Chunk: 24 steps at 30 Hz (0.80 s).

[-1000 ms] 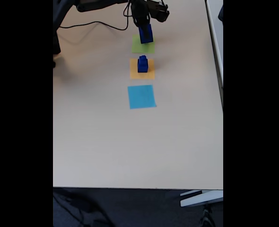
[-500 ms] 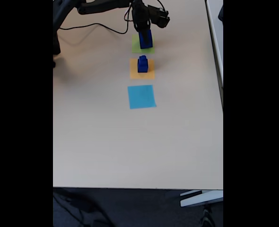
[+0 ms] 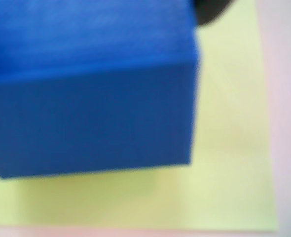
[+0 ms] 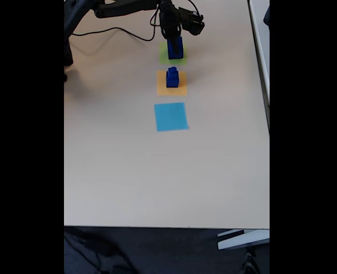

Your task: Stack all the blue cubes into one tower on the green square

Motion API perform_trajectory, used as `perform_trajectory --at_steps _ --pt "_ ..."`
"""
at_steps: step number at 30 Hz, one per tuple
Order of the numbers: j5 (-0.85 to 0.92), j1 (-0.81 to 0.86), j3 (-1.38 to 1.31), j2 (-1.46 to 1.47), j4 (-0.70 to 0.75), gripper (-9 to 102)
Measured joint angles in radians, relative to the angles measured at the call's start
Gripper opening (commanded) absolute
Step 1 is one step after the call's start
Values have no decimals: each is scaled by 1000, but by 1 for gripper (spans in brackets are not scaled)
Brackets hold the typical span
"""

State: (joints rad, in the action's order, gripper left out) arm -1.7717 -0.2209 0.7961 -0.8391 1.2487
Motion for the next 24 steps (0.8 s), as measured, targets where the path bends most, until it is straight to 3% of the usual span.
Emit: perform_trajectory --at_steps 24 --pt "-6 -18 -41 34 48 14"
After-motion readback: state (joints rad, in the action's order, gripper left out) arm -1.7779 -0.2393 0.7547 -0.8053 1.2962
